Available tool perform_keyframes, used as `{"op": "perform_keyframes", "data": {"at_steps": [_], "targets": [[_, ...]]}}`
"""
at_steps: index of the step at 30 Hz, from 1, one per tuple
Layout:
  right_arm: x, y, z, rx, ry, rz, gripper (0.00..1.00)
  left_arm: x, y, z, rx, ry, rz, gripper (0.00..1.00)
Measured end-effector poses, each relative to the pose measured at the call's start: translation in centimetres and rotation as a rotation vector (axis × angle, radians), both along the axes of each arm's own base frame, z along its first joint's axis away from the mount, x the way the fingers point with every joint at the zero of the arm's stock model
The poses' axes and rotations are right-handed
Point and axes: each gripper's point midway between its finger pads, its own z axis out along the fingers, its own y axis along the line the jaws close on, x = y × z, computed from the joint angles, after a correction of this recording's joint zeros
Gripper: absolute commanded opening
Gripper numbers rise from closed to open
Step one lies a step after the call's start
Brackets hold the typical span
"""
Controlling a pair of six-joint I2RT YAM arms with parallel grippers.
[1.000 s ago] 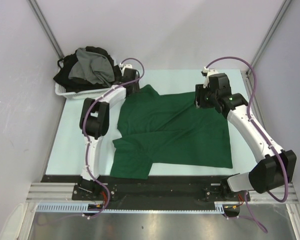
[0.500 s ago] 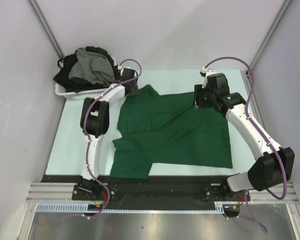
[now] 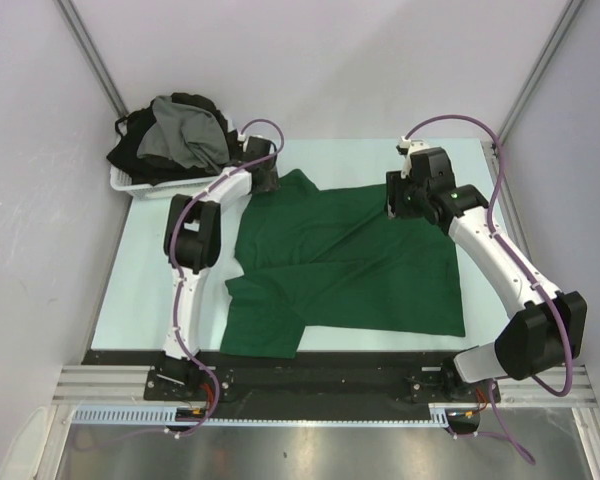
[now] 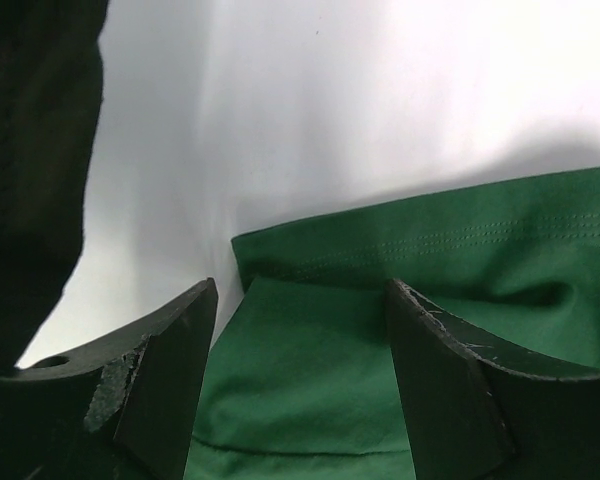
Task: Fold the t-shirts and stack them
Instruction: Flatten out the tshirt
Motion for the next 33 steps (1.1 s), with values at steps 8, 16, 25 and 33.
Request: {"op": "perform_keyframes", "data": {"at_steps": [8,16,25,33], "targets": [[-0.2,-0.2,0.1,-0.015,0.008,-0.007,0.5,1.3,-0.5,0.5,-0.029,-0.029,0.016,0.73],[-0.2,-0.2,0.7,-0.02,0.004,-0.009,0.5,2.0,-0.6,0.8,-0.046,-0.036,0.035,0.73],[0.1,0.1,0.0,-0.019,0.023,-0.01,0.5,1.4,0.6,-0.1,-0.013,0.024,0.063,0.73],[0.0,0.6,-0.1,-0.01,0.03,-0.01,0.5,1.0,0.9,-0.1,-0.002,0.047,0.071,0.65]]}}
